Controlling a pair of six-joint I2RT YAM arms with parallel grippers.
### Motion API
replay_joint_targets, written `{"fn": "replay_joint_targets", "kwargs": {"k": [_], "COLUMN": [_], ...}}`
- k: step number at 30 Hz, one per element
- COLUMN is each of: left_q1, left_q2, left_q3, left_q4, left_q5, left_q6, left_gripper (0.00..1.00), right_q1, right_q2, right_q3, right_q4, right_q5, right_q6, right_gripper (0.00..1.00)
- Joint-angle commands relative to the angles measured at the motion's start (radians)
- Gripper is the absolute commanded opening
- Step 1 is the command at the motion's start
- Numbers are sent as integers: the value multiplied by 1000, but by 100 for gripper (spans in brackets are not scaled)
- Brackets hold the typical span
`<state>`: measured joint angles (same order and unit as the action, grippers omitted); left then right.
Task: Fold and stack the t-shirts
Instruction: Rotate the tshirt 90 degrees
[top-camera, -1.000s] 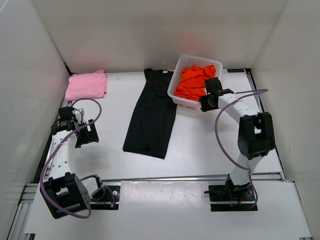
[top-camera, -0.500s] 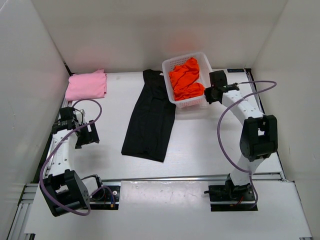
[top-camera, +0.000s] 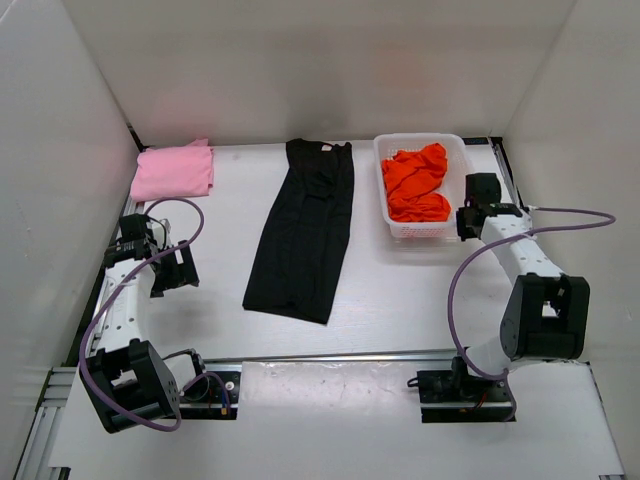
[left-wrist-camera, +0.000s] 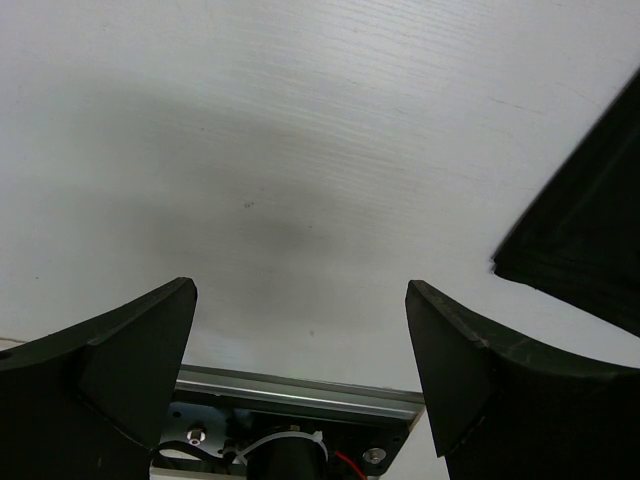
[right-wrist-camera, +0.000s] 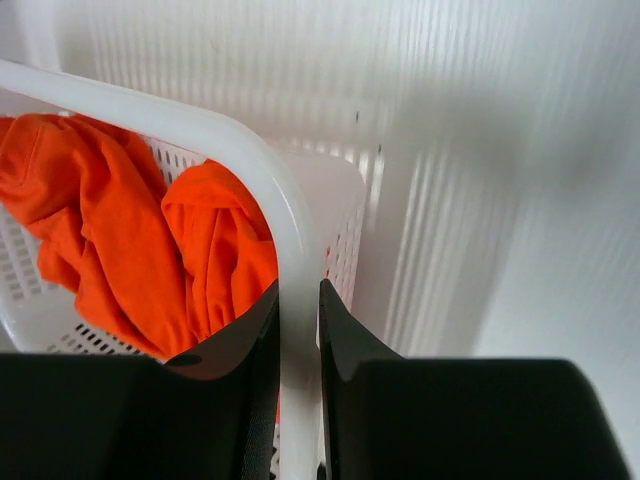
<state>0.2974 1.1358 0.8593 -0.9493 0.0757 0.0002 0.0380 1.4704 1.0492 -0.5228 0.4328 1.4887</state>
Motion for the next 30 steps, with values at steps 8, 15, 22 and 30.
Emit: {"fn": "replay_joint_targets", "kwargs": {"k": [8,15,22,30], "left_q1": [0,0,0,-72], "left_q2": [-7,11,12,30], "left_q3": [9,18,37,50], "left_q4": [7,-2,-11,-20], "left_q5": [21,30,50,50], "left_q6": [0,0,0,0], "left_gripper": [97,97,97,99], "right_q1": [-164,-199,-199,-58], "right_q2": [50,48,99,-76], "right_q3": [124,75,127,183], "right_q4": [-36,7,20,87], "right_q5": [97,-20,-71,64], "right_q6": [-245,-117,-326,-632], "right_gripper": [0,0,84,100]}}
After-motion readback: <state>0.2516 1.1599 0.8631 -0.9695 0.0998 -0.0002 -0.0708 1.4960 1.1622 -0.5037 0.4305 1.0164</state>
